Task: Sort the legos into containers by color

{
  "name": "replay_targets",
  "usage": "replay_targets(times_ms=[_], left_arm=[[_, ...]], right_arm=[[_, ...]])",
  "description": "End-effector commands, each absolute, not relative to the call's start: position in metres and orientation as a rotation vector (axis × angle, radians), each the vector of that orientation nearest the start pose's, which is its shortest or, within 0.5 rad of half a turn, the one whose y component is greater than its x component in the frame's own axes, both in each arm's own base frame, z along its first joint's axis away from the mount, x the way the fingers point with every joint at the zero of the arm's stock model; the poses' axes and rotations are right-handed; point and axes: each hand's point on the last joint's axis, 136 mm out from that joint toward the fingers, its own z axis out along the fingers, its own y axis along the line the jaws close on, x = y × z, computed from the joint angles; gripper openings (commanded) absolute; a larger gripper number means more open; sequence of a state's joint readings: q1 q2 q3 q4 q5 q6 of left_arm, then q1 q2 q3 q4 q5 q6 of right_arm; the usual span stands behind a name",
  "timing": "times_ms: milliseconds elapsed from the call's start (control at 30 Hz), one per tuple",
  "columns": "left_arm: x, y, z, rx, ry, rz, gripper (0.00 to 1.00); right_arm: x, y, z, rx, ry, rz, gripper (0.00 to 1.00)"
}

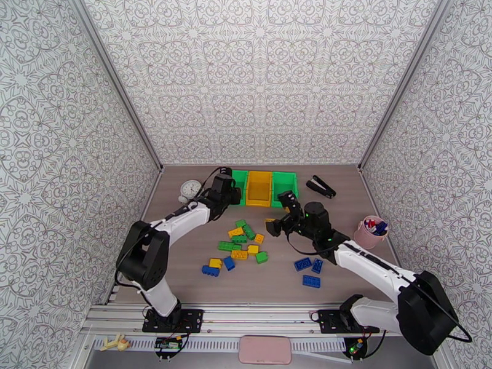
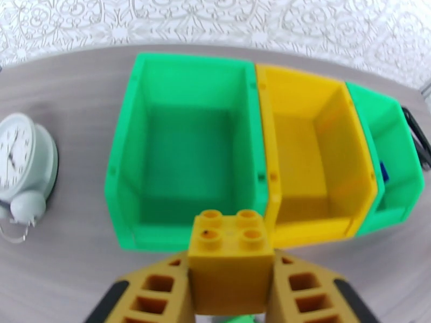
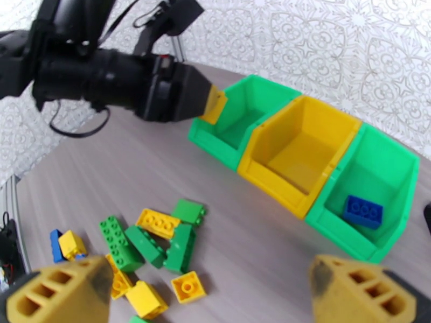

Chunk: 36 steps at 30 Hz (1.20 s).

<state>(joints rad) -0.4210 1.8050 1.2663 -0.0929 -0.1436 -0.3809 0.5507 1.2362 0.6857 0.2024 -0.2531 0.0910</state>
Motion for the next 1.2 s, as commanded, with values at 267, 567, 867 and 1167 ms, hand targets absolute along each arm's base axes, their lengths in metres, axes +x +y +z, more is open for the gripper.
replay_targets(times_ms=[267, 567, 867, 1167], left_arm=[[0.541, -0.195, 0.139, -0.015, 2.223, -0.284, 0.28], [0.544, -0.199, 0.149, 0.009, 2.202, -0.314, 0.49], [0.494, -0.194, 0.203, 0.014, 2.113, -0.323, 0.74], [0.421, -0.174, 0.222, 0.022, 2.083, -0.34, 0.93]], right_arm=[[0.316, 0.235, 0.2, -0.569, 1.892, 0.62, 1.0], [0.309, 0.225, 0.201, -0.637, 1.897, 0.527, 1.0], [0.297, 0.215, 0.203, -0.812, 1.906, 0.408, 1.0], [0.305, 0.223, 0.191, -0.891, 1.992, 0.401, 0.98]])
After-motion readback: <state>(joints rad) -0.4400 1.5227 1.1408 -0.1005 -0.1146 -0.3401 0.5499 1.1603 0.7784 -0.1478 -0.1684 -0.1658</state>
